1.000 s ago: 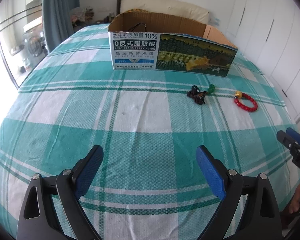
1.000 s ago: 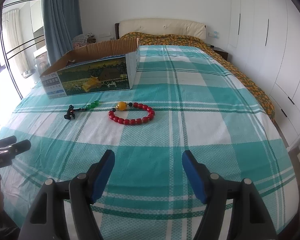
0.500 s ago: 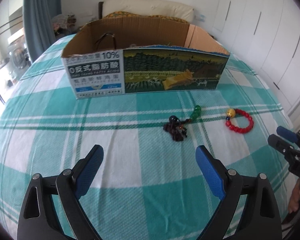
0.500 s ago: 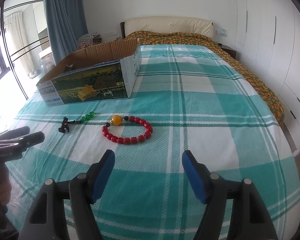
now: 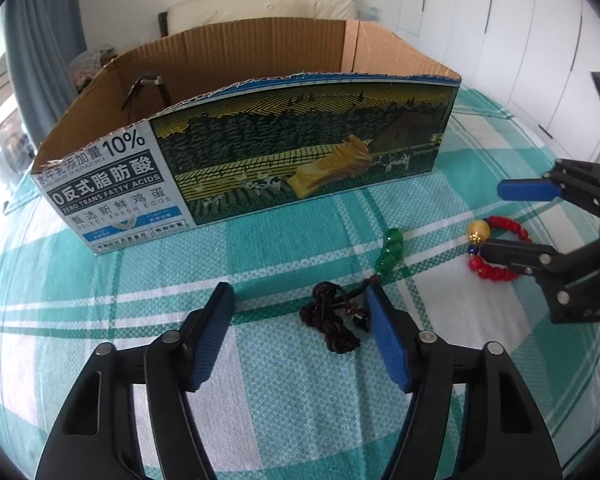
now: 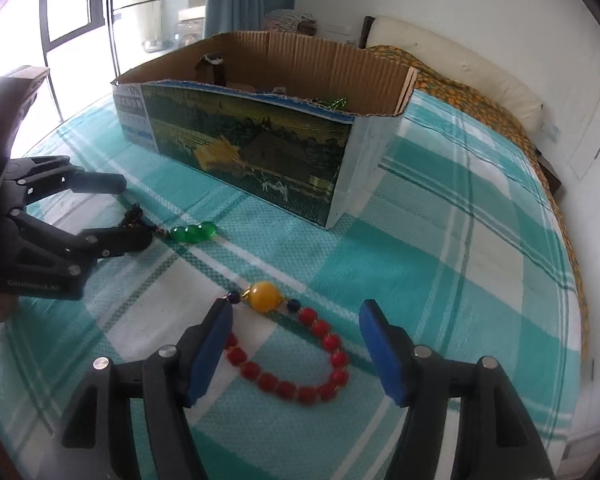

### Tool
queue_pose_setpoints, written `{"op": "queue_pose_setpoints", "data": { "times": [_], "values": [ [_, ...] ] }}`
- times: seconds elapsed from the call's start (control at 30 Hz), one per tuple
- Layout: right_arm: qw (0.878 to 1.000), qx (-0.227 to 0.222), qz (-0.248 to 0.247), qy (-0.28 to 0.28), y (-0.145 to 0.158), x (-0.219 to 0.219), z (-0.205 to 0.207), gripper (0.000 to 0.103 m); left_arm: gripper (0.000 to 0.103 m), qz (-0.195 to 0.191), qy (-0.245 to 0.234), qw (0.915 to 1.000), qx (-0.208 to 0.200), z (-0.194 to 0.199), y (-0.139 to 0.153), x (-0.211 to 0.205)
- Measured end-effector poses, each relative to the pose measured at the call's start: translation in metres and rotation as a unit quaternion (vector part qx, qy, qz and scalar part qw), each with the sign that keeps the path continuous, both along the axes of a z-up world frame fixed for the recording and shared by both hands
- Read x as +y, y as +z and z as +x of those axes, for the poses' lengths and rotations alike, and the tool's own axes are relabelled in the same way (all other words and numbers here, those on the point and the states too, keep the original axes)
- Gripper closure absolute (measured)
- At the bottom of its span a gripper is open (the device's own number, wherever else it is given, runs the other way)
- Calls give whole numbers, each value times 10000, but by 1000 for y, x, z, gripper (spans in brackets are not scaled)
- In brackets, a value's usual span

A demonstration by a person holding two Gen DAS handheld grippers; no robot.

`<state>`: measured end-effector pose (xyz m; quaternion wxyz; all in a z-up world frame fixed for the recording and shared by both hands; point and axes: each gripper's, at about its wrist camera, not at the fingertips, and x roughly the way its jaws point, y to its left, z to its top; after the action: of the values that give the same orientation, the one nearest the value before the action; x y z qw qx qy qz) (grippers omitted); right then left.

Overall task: Organize jewelry
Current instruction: 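Grasp the black bead tassel with the left tool while the right tool grasps the red bead bracelet, then carry both items into the cardboard box and open both tools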

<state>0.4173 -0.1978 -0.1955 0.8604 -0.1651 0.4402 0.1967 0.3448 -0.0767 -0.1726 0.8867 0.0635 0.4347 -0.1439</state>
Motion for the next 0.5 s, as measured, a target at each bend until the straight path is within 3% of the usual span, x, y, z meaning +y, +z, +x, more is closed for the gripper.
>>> {"op": "queue_pose_setpoints", "data": {
  "times": [0.13, 0.17, 0.2, 0.27, 0.4, 0.5],
  "values": [
    [9981, 233, 316, 480, -2, 0, 10, 48, 78, -52, -103, 9999, -42, 1, 3, 0],
    [9973, 239, 297, 634, -1, 4, 8, 51, 81, -55, -115, 9999, -42, 1, 3, 0],
    [9961, 264, 288, 790, 0, 7, 7, 57, 83, -66, -116, 9999, -38, 2, 3, 1],
    [9943, 275, 221, 1010, 0, 15, 3, 57, 89, -95, -100, 9999, -41, 2, 3, 4],
    [9935, 251, 190, 1096, 0, 24, 2, 58, 90, -145, -99, 9998, -4, 8, 5, 6],
    [9945, 340, 108, 986, 3, 29, 2, 86, 91, -175, -37, 9998, 29, 8, 7, 10]
  ]
}}
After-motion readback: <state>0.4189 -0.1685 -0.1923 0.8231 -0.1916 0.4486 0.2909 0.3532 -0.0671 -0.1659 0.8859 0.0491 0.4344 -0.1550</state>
